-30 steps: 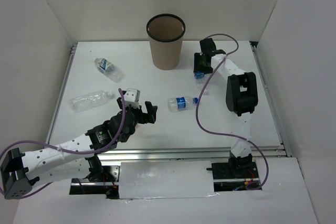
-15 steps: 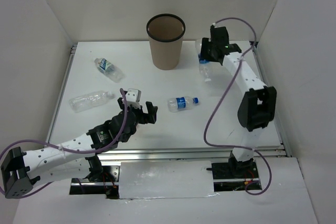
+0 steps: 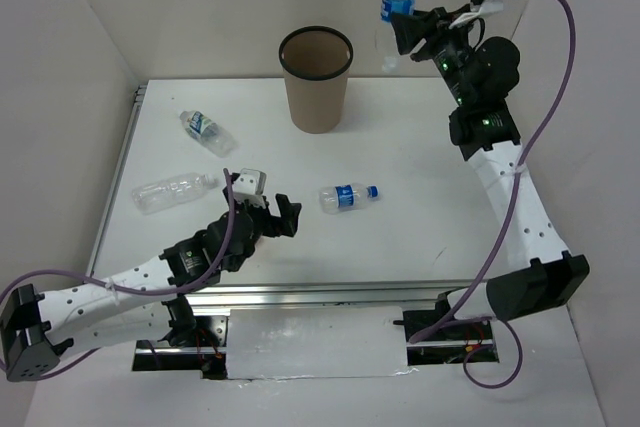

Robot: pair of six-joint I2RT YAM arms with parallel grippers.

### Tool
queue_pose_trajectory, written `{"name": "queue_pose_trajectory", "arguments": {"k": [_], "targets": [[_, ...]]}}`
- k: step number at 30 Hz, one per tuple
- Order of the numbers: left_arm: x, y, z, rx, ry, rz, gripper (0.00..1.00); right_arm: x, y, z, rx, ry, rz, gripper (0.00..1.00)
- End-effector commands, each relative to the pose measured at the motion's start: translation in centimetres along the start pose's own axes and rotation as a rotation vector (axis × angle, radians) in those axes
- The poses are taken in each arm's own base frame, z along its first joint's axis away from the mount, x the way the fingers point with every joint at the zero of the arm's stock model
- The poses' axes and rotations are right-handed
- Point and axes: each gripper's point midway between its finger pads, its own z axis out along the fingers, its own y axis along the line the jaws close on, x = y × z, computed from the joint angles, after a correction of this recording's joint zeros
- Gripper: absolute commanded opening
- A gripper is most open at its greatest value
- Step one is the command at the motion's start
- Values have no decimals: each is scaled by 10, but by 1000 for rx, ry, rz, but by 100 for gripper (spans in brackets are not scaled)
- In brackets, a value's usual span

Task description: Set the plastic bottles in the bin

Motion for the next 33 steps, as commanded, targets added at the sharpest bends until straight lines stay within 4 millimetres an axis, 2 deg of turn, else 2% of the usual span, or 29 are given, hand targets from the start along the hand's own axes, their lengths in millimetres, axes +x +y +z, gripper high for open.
{"name": "queue_pose_trajectory", "arguments": {"k": [1,2,3,5,6,7,8,10,11,12,13,14,20,25,26,29,33], "targets": [[-25,-15,-7,66,-53,-68,99,-44,42,14,-218,-175,11,9],[-26,-16,-8,72,-58,-76,99,-41,42,25,-235,-197,22,10],[-26,-16,-9,76,-59,-77,99,-47,44,30,-251,-219,35,10],[-30,-15,-12,81,-71,-90,99,-42,46,43,-285,-217,71,11],[-30,-14,-13,80,-73,-91,99,-31,42,58,-299,-215,80,11],[-33,-14,-15,87,-87,-104,99,-24,41,66,-312,-212,102,12],[-33,-15,-16,95,-89,-112,99,-4,37,80,-339,-204,109,12],[-33,-16,-18,114,-100,-123,99,5,38,91,-374,-220,123,13],[-32,-16,-18,115,-100,-120,100,30,28,107,-359,-208,139,14],[-32,-16,-18,119,-100,-121,99,27,28,114,-363,-230,134,14],[-31,-16,-17,118,-99,-117,99,36,27,122,-363,-229,137,15],[-32,-17,-16,113,-98,-114,99,52,18,138,-349,-213,146,15],[-26,-15,-9,79,-75,-84,99,111,3,173,-345,-213,173,18],[-25,-14,-8,69,-73,-77,99,148,1,183,-338,-187,189,23],[-26,-13,-8,66,-74,-76,99,160,2,181,-339,-179,194,40],[-26,-12,-9,67,-80,-80,99,178,-1,177,-329,-150,193,52],[-26,-13,-10,71,-81,-87,99,182,-3,171,-314,-120,159,63]]}}
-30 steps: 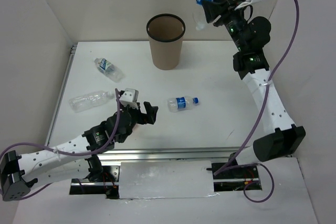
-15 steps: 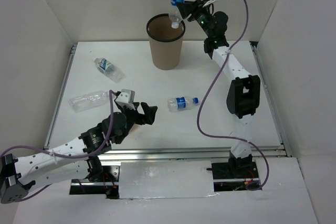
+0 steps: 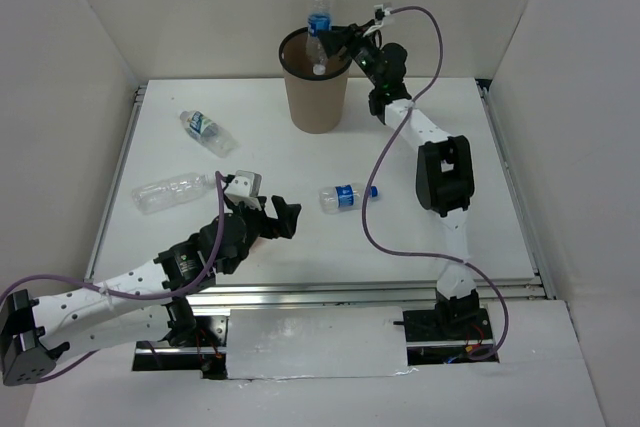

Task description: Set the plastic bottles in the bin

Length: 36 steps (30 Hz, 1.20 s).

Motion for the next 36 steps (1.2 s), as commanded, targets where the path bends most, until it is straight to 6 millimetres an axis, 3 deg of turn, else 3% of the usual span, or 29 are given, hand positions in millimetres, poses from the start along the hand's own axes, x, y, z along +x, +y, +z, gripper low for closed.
{"name": "queue_pose_trajectory", "arguments": {"k": [1,6,7,8,9,10,11,12,16,19,20,22,23,25,26,29,31,32,34,35,36], "targets": [[-20,-8,-1,18,-55,-50,99,-48,31,-3,-41,-75,-81,69],[-18,-9,1,10,-47,-49,99,-81,51,-18,-15,-79,-127,86],[-18,-8,1,8,-46,-45,99,-85,54,-21,-13,-77,-132,88],[-17,-7,1,2,-46,-46,99,-104,67,-26,-23,-101,-141,89],[-18,-7,1,-2,-50,-47,99,-98,66,-34,-7,-86,-126,90],[-18,-5,1,-8,-51,-45,99,-122,79,-41,-3,-124,-131,90],[-17,-4,1,-11,-51,-44,99,-126,82,-46,9,-125,-123,90],[-16,-3,1,-16,-52,-42,99,-120,80,-54,41,-99,-98,90],[-15,4,4,-60,-54,-33,99,-141,76,-85,248,-66,35,90],[-14,7,6,-84,-50,-23,99,-123,61,-126,513,1,235,90],[-14,7,6,-87,-51,-26,99,-105,53,-149,618,69,287,89],[-12,9,7,-100,-50,-22,99,-82,54,-167,696,142,391,88],[-12,13,8,-123,-55,-19,99,-60,49,-189,789,218,431,88],[-12,16,8,-144,-54,-17,99,-39,44,-212,925,248,570,88],[-13,16,8,-147,-52,-15,99,-20,44,-234,1011,317,604,89],[-15,14,6,-133,-52,-23,99,13,46,-270,1140,433,686,100],[-19,14,3,-126,-63,-31,99,26,52,-284,1169,476,729,100],[-18,16,3,-128,-66,-31,99,45,54,-298,1192,504,732,100],[-22,20,-1,-140,-86,-37,99,49,59,-309,1202,463,773,100],[-25,22,-2,-145,-99,-42,99,68,56,-325,1239,453,817,99],[-25,23,-3,-148,-101,-42,100,74,57,-334,1250,441,837,100]]}}
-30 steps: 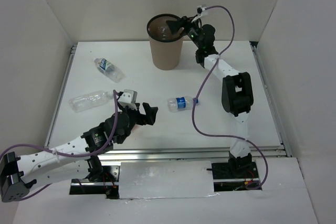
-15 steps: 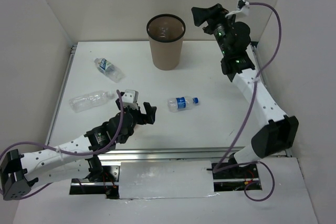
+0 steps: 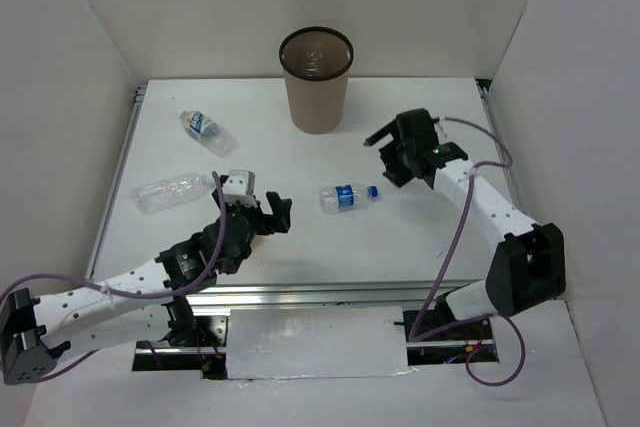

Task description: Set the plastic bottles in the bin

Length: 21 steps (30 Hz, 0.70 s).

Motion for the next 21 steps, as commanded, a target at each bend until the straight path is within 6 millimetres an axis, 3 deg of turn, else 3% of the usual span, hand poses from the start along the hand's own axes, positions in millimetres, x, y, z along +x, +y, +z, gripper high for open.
{"name": "queue_pose_trajectory", "arguments": {"k": [1,2,9,15,21], "targets": [[-25,0,-5,-8,-76,-60,99,13,-27,-17,14,-8,161,100],[-26,0,-5,-10,-77,-60,99,22,-45,-9,35,-4,178,99],[-23,-5,-3,3,-65,-50,99,56,-86,21,198,81,202,99],[-26,-3,-4,-1,-71,-56,99,78,-81,50,258,141,150,100],[-28,-5,-6,16,-76,-62,99,80,-78,74,271,131,164,100]]}}
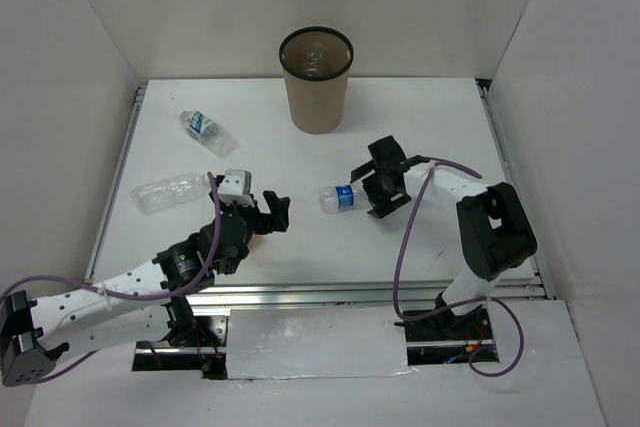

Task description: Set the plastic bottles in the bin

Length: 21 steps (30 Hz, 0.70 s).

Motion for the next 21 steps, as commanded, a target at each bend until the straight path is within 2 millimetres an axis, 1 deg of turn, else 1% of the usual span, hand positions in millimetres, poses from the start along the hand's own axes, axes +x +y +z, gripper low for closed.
{"name": "queue_pose_trajectory", "arguments": {"k": [1,3,4,6,7,9,11,12,13,14,15,16,17,18,19,20,21], "targets": [[-17,-7,-2,18,-45,-42,99,-5,27,4,-42,-24,27,99],[-18,-8,-2,22,-45,-41,99,-4,25,13,-24,-23,26,98],[-18,-8,-2,22,-45,-43,99,-3,26,16,-30,-20,25,96],[-18,-9,-2,26,-44,-42,99,-1,22,24,-23,-15,30,92],[-18,-9,-2,28,-44,-42,99,-1,24,27,-35,-16,34,90],[-19,-10,-3,34,-46,-44,99,-2,21,30,-30,-24,38,80],[-19,-10,-4,37,-49,-46,99,-7,22,28,-36,-50,37,69],[-19,-9,-4,36,-49,-48,99,-8,22,27,-37,-57,34,51],[-19,-9,-4,39,-48,-47,99,-11,23,24,-44,-73,26,43],[-19,-10,-4,41,-49,-52,99,-13,26,20,-61,-81,19,36],[-19,-10,-4,41,-48,-53,99,-17,38,7,-105,-93,7,28],[-19,-11,-5,48,-46,-57,99,-19,46,-2,-138,-107,-41,26],[-19,-12,-5,52,-44,-60,99,-27,59,-20,-188,-140,-63,25],[-20,-13,-6,61,-43,-63,100,-35,80,-39,-246,-174,-87,24],[-20,-15,-6,72,-42,-67,99,-41,87,-53,-263,-212,-148,24],[-23,-15,-8,79,-51,-80,99,-53,101,-76,-319,-275,-165,24],[-22,-15,-9,82,-51,-83,99,-61,122,-101,-387,-317,-194,24]]}}
